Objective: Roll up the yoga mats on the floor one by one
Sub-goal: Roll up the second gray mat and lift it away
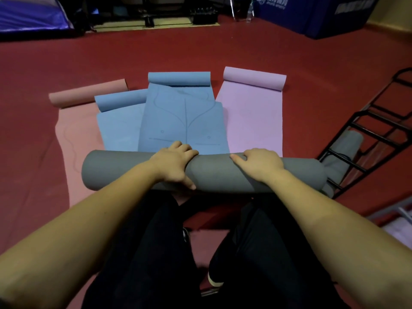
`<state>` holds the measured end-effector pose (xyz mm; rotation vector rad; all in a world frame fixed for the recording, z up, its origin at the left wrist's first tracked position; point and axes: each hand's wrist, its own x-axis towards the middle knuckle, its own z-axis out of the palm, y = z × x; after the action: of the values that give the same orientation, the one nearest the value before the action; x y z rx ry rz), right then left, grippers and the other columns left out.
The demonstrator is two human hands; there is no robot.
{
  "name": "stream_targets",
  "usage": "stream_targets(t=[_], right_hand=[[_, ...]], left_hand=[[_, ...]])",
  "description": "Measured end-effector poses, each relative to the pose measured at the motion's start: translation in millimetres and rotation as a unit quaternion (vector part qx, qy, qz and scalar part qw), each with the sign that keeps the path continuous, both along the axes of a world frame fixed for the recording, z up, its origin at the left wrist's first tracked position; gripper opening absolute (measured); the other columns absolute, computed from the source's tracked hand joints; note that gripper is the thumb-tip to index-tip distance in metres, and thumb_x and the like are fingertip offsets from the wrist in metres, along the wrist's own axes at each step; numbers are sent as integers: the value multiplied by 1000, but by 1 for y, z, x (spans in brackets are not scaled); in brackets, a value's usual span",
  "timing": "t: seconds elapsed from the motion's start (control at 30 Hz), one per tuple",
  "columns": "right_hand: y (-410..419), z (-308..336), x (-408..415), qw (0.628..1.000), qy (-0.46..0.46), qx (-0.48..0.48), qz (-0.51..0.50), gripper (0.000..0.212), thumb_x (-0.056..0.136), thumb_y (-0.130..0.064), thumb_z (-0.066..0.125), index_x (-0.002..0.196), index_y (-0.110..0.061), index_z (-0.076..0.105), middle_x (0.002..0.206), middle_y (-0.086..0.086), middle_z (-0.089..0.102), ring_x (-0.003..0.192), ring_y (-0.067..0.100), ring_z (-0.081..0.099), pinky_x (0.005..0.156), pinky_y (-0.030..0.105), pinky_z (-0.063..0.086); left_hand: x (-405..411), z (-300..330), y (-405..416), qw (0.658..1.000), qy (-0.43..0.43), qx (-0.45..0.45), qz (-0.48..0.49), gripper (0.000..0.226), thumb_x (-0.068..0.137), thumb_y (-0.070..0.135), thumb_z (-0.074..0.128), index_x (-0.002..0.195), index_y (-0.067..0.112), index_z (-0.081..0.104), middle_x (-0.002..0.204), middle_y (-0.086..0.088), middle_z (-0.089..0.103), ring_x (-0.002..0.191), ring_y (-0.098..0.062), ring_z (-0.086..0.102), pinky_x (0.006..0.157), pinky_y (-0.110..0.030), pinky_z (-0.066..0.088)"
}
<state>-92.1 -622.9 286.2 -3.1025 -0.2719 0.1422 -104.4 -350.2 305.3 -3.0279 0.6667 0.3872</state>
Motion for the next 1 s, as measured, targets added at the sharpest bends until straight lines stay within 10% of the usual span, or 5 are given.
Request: stream_targets(t=[0.27, 0.7, 1.0], right_hand=[[6, 0, 19, 997, 75, 28, -16, 78, 89, -76, 19, 105, -19, 71, 109, 8, 67, 101, 30, 60, 75, 34, 41], [2, 56, 20, 969, 230, 83, -42, 69, 97, -64, 30, 138, -14, 54, 149, 11, 46, 132, 28, 46, 103, 36, 32], [-4, 56, 10, 928, 351, 108, -69, 51, 85, -65, 49, 100, -24, 75, 102, 1, 73, 93, 20, 68, 90, 35, 47]], left_hand=[[-49, -59, 0, 969, -226, 93, 23, 121, 52, 63, 83, 148, 14, 27, 143, -20, 47, 125, -48, 46, 102, -64, 35], [-41, 16, 0, 989, -132, 68, -22, 111, 61, 78, 61, 150, 27, 17, 140, 2, 44, 117, -27, 50, 95, -44, 39], [-52, 44, -3, 999, -8, 42, -32, 115, 55, 79, 70, 150, 36, 21, 141, 10, 49, 119, -22, 52, 91, -38, 47]])
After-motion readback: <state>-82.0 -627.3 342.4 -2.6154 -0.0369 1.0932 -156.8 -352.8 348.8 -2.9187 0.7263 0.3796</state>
